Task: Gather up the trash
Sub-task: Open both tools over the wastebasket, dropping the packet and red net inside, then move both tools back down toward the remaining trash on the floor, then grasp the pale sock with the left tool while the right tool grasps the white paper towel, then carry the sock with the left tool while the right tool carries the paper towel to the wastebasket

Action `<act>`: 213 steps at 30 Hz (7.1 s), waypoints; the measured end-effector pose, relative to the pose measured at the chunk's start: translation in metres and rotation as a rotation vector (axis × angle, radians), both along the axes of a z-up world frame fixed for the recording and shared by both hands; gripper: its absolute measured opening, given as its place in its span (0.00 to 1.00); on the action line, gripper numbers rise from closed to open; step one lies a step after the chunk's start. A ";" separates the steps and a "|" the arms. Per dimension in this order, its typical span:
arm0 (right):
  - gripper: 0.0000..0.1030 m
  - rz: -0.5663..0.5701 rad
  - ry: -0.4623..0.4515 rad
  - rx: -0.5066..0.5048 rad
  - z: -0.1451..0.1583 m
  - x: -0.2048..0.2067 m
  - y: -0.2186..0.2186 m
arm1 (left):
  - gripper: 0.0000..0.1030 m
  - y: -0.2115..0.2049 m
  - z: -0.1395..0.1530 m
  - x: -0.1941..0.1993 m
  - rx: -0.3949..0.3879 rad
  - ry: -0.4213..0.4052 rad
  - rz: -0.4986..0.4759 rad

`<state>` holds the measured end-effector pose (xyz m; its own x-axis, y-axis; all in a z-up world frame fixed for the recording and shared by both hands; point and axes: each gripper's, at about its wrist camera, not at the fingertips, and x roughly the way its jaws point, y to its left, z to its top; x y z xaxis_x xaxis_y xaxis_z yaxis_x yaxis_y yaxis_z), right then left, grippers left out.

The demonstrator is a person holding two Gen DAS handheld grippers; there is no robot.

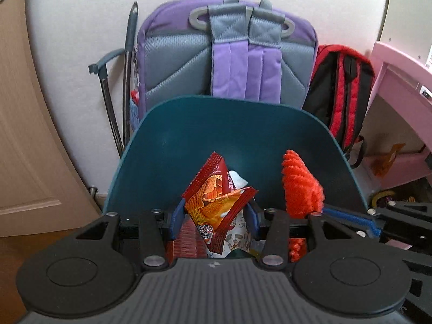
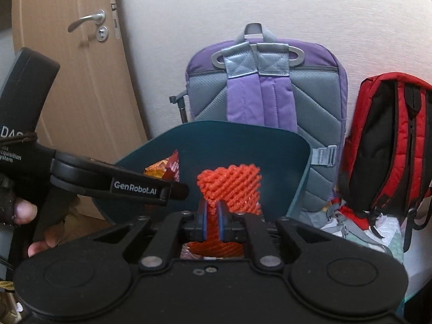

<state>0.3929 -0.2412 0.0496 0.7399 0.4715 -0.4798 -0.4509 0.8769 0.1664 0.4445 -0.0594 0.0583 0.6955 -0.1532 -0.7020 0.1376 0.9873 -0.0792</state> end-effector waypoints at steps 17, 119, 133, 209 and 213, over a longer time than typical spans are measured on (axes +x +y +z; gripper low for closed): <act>0.39 -0.003 -0.032 -0.007 0.022 -0.031 0.001 | 0.63 0.004 0.018 -0.031 -0.034 -0.037 -0.003; 0.52 -0.179 0.785 -0.436 -0.597 -0.030 0.089 | 0.37 0.218 -0.620 -0.098 -0.369 0.758 0.721; 0.02 -0.149 0.823 -0.351 -0.561 -0.049 0.092 | 0.25 0.193 -0.604 -0.121 -0.329 0.830 0.681; 0.03 -0.097 -0.156 0.117 0.060 -0.055 -0.009 | 0.25 0.023 0.100 -0.069 -0.110 -0.301 0.129; 0.03 -0.095 -0.115 0.096 0.044 -0.038 -0.004 | 0.25 0.016 0.079 -0.047 -0.070 -0.243 0.120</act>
<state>0.3552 -0.2448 0.0934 0.8306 0.4366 -0.3457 -0.3878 0.8990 0.2036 0.3971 -0.0431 0.1376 0.8583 -0.1017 -0.5030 0.0433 0.9910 -0.1265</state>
